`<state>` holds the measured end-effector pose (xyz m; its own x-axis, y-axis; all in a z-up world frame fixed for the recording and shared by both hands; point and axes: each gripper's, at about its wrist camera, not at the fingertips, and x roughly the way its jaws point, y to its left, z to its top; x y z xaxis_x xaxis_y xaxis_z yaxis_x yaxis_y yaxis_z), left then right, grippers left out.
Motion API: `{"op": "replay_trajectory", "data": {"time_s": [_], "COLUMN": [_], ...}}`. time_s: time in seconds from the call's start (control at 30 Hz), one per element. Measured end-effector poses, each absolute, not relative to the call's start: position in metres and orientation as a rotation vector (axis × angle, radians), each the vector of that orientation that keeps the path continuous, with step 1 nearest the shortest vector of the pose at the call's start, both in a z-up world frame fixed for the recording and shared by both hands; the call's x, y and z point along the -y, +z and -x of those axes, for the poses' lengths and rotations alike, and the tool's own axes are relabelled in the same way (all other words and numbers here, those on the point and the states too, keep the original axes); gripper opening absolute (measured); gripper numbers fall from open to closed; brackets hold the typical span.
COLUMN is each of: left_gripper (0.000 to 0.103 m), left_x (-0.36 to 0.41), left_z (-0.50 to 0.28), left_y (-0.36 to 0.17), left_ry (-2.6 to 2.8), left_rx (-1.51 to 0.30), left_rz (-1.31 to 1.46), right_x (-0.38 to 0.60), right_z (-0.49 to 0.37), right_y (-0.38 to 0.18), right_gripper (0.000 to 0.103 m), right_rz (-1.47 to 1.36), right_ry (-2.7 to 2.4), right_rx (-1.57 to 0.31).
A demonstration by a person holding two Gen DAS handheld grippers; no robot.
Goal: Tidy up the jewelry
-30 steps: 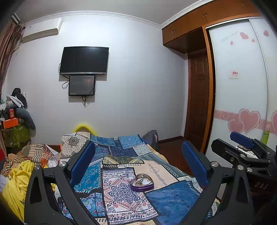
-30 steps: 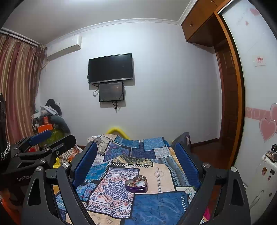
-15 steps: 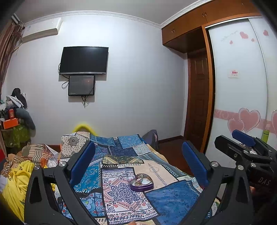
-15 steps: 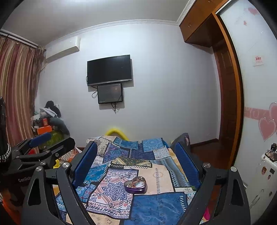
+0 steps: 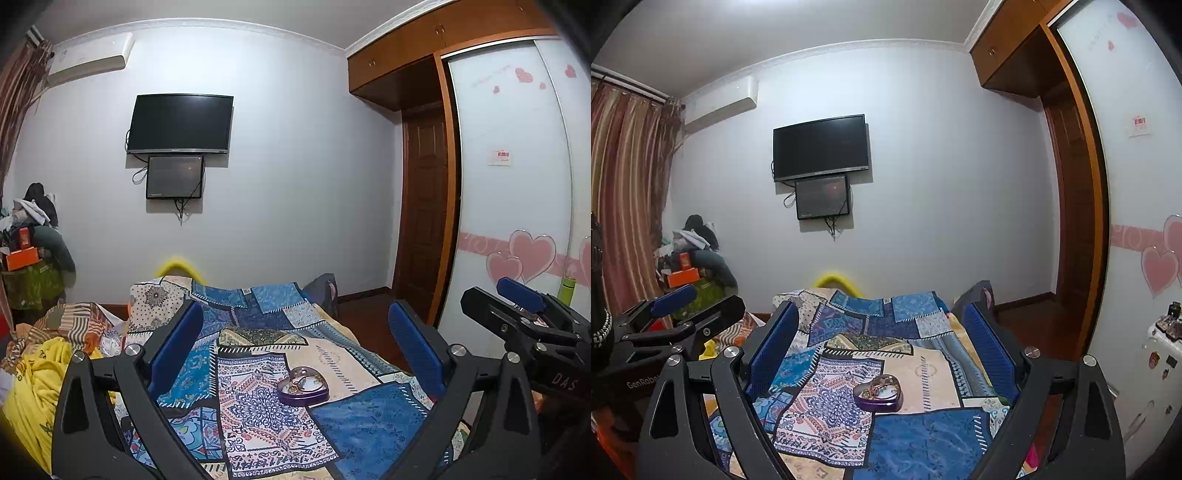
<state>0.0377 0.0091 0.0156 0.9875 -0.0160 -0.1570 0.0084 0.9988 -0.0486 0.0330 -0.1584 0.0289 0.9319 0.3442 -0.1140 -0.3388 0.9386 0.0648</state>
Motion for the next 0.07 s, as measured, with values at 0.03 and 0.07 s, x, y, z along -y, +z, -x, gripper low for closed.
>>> {"op": "replay_trajectory", "data": {"time_s": [0.03,0.07], "left_gripper": [0.101,0.101], "left_x": [-0.0096,-0.0101], "left_z": [-0.0386,-0.0399], "left_y": [0.0147,0.0144], "left_ry": [-0.012,-0.011], "left_rx": [-0.161,-0.164], "left_rz": [0.049,0.049], "right_x": [0.158,0.1582], "right_z": [-0.0338,-0.0343], "right_y": [0.0284,0.0275], "right_gripper": [0.089,0.089], "right_rz": [-0.045,-0.045], "right_ry": [0.35,0.349], "right_rx": [-0.127,-0.129]}}
